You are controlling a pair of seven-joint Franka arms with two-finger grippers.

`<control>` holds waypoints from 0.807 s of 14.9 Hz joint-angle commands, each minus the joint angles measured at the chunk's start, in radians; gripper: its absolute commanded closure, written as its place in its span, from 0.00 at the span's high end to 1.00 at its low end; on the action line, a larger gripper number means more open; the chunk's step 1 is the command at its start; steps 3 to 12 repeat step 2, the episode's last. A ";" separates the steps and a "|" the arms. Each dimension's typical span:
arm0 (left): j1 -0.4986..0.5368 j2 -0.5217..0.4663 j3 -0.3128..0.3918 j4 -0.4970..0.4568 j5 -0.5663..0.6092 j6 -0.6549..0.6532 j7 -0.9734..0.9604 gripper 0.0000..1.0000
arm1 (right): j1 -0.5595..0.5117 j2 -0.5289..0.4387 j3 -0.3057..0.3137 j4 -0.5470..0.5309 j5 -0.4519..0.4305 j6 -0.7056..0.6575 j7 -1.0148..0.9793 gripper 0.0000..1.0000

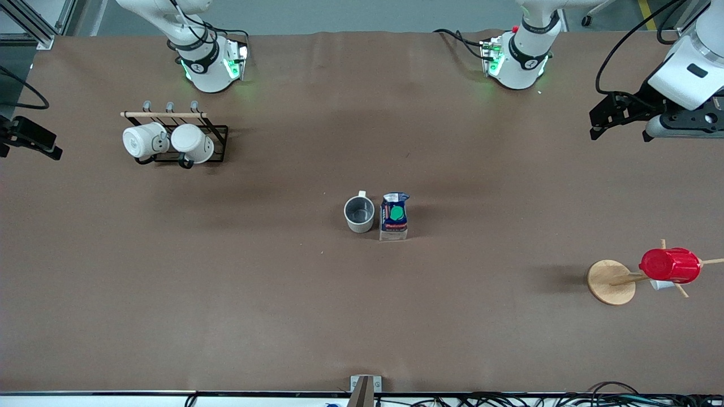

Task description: Place cup and milk on table

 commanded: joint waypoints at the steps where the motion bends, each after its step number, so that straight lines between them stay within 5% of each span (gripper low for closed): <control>1: -0.003 0.036 0.007 0.061 -0.002 -0.041 0.016 1.00 | -0.009 -0.002 0.010 0.006 0.016 -0.011 0.011 1.00; 12: -0.003 0.037 0.005 0.063 0.009 -0.041 0.016 1.00 | -0.007 -0.002 0.012 0.006 0.017 -0.013 0.011 1.00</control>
